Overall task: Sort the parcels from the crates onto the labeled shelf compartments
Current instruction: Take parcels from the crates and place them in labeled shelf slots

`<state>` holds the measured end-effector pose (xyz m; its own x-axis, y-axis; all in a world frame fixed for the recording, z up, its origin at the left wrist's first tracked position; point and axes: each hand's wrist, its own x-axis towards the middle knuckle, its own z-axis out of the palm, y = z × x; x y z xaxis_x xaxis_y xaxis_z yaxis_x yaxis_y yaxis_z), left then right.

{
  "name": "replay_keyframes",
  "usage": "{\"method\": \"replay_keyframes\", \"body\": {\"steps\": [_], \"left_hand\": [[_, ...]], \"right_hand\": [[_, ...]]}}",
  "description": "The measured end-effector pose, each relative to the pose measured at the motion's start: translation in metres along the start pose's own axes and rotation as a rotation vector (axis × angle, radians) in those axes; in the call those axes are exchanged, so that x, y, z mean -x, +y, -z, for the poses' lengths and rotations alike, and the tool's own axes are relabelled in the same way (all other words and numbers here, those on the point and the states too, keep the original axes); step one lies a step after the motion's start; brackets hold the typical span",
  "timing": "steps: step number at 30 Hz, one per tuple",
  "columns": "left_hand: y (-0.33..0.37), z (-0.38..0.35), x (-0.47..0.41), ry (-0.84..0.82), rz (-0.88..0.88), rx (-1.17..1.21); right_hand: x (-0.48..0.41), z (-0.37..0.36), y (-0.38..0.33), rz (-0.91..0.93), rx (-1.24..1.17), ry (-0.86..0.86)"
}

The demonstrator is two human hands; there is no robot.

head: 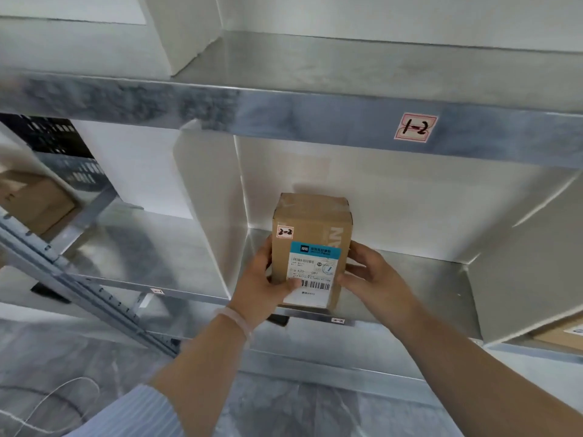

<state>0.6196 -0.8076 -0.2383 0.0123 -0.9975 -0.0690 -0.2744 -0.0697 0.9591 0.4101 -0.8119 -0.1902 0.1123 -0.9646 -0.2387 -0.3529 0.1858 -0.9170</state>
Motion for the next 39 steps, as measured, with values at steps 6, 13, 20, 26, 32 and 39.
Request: {"method": "replay_keyframes", "body": {"steps": [6,13,20,26,32,39], "left_hand": [[-0.015,0.001,-0.006,0.012,-0.050,-0.034],[-0.028,0.002,-0.006,-0.021,-0.048,-0.037],[-0.043,-0.003,-0.002,-0.021,-0.019,-0.063],[-0.046,-0.002,0.008,-0.012,-0.019,-0.091],[-0.038,0.000,0.039,0.019,0.005,-0.176],[-0.039,0.003,0.124,0.136,0.156,-0.435]], "right_hand": [[-0.002,-0.014,0.010,-0.029,-0.037,0.059],[0.003,-0.021,0.013,-0.031,-0.038,0.076],[0.012,-0.023,0.022,-0.033,-0.061,0.102],[0.023,-0.019,0.032,-0.047,-0.045,0.079],[0.046,-0.014,0.051,-0.059,0.020,0.098],[0.082,-0.023,0.076,0.024,0.337,-0.138]]}}
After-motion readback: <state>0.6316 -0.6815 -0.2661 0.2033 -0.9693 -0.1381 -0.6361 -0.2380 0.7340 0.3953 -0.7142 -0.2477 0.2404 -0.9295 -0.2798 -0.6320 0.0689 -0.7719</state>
